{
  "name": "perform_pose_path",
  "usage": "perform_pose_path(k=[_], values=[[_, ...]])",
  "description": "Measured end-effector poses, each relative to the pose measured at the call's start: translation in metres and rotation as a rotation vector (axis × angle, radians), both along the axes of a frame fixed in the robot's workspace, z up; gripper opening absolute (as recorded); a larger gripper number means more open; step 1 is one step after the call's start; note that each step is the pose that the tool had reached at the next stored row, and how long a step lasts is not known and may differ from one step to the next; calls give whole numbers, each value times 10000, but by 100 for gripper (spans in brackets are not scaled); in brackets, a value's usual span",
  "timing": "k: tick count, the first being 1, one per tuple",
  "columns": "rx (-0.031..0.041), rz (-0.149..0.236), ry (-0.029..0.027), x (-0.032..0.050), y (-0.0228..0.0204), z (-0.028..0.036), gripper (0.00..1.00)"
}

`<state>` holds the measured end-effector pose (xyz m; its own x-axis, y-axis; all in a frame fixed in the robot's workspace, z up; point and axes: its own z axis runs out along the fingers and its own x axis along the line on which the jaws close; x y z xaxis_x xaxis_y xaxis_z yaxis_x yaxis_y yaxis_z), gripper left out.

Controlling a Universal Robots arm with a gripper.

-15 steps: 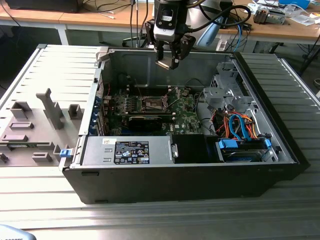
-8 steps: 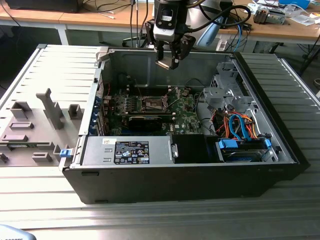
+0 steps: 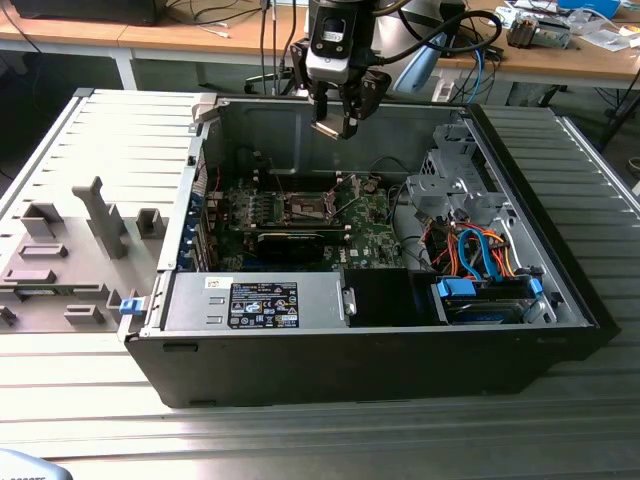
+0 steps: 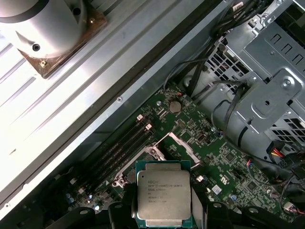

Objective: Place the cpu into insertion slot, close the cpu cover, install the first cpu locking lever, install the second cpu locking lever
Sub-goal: 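Place the cpu into insertion slot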

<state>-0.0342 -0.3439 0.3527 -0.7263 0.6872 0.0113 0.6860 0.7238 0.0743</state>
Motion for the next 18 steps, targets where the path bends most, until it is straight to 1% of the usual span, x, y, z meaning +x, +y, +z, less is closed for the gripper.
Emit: perform_pose_path(k=[18], values=[[-7, -140, 0, 0, 0, 0, 55]])
